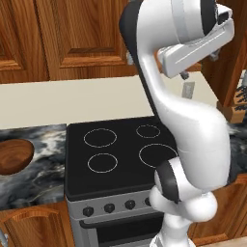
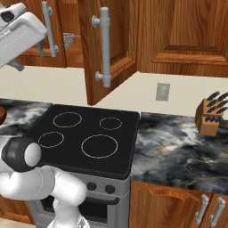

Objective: Open the cabinet and setup a tea strainer by placing it in the bowl upright.

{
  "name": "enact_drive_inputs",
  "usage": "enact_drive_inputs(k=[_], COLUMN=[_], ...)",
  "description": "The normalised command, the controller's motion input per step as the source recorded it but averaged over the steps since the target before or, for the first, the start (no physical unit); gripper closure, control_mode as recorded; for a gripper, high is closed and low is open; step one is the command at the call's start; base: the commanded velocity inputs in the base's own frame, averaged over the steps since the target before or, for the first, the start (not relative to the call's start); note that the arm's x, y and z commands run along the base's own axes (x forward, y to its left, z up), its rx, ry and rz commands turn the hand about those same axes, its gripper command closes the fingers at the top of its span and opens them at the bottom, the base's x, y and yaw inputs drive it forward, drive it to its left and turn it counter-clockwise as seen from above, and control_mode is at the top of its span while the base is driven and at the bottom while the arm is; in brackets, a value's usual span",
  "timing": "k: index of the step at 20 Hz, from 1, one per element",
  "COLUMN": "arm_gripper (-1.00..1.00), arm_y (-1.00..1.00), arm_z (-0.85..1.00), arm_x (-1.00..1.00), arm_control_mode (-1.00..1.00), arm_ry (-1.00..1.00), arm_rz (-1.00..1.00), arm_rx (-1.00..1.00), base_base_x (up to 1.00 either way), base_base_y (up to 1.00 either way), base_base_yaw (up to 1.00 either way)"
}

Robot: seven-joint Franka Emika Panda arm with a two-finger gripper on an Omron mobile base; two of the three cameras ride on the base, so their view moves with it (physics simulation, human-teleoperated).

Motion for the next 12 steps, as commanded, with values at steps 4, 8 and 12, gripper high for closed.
enact_drive_inputs(k=[4, 8, 12], arm_gripper=[-1.00, -1.00, -1.00], arm_y=[0.00, 0.00, 0.00], arm_z=[-0.96, -0.65, -0.18], arm_x=[0.19, 0.05, 0.16], arm_control_mode=[-1.00, -1.00, -1.00], arm_ry=[-0.04, 0.05, 0.08], arm_rz=[0.05, 0.04, 0.05], arm_rx=[-0.19, -0.14, -0.14], base_base_x=[0.00, 0.00, 0.00], base_base_y=[0.00, 0.00, 0.00], base_base_yaw=[0.00, 0.00, 0.00])
